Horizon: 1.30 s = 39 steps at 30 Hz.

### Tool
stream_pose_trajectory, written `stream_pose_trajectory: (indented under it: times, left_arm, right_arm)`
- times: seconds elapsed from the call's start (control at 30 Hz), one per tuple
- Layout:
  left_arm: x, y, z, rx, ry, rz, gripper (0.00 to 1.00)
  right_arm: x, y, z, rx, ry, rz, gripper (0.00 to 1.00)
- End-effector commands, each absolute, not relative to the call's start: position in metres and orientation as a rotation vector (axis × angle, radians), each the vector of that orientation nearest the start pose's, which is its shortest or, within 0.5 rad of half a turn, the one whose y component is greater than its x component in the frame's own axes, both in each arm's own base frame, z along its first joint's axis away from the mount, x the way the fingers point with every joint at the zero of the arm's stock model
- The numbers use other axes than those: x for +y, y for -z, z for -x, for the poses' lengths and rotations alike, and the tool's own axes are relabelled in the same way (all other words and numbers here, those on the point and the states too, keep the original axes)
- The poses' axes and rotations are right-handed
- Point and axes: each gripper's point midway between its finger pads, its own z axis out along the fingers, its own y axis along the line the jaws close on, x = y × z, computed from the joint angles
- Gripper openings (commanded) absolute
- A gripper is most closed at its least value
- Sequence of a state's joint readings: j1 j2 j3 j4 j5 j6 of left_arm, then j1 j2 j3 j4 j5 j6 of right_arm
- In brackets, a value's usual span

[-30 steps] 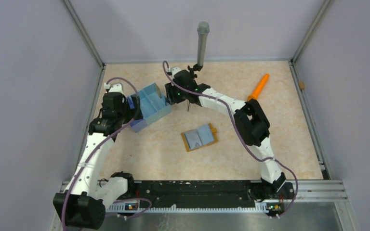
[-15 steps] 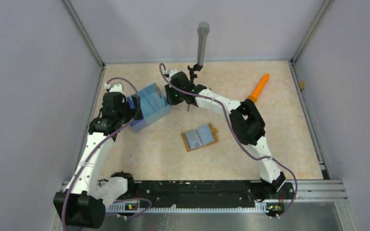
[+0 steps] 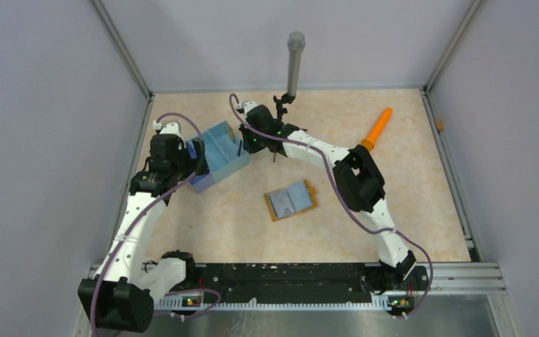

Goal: Put the credit cards into the card holder
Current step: Pick up the credit card from the storage box.

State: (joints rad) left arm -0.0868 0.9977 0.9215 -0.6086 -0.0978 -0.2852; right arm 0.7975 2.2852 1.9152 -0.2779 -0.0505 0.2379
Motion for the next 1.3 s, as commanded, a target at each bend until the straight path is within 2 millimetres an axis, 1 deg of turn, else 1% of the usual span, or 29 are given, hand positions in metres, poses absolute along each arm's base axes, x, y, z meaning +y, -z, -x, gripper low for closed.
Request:
stream_pose_trajectory:
  times: [0.0, 0.33, 0.6, 0.7, 1.07, 1.27]
  left_arm:
    - [-0.020, -0.186, -0.295, 2.233, 0.094, 0.270, 0.99]
    - [-0.021, -0.185, -0.295, 2.236, 0.101, 0.264, 0.99]
    - [-0.023, -0.186, -0.295, 2.234, 0.114, 0.254, 0.99]
    - [-0.024, -0.185, -0.295, 2.238, 0.121, 0.251, 0.99]
    - [-0.027, -0.183, -0.294, 2.244, 0.137, 0.243, 0.99]
    - [-0.027, -0.184, -0.294, 2.242, 0.139, 0.242, 0.99]
  right_arm:
    - [0.467, -0.140, -0.426, 2.085, -0.619, 0.658, 0.02]
    - [0.470, -0.169, -0.427, 2.013, -0.614, 0.671, 0.02]
    - [0.469, -0.181, -0.427, 1.983, -0.593, 0.661, 0.02]
    - [0.467, -0.176, -0.429, 1.994, -0.578, 0.656, 0.02]
    - [0.460, -0.138, -0.424, 2.079, -0.542, 0.657, 0.03]
    - [0.457, -0.130, -0.422, 2.098, -0.530, 0.652, 0.06]
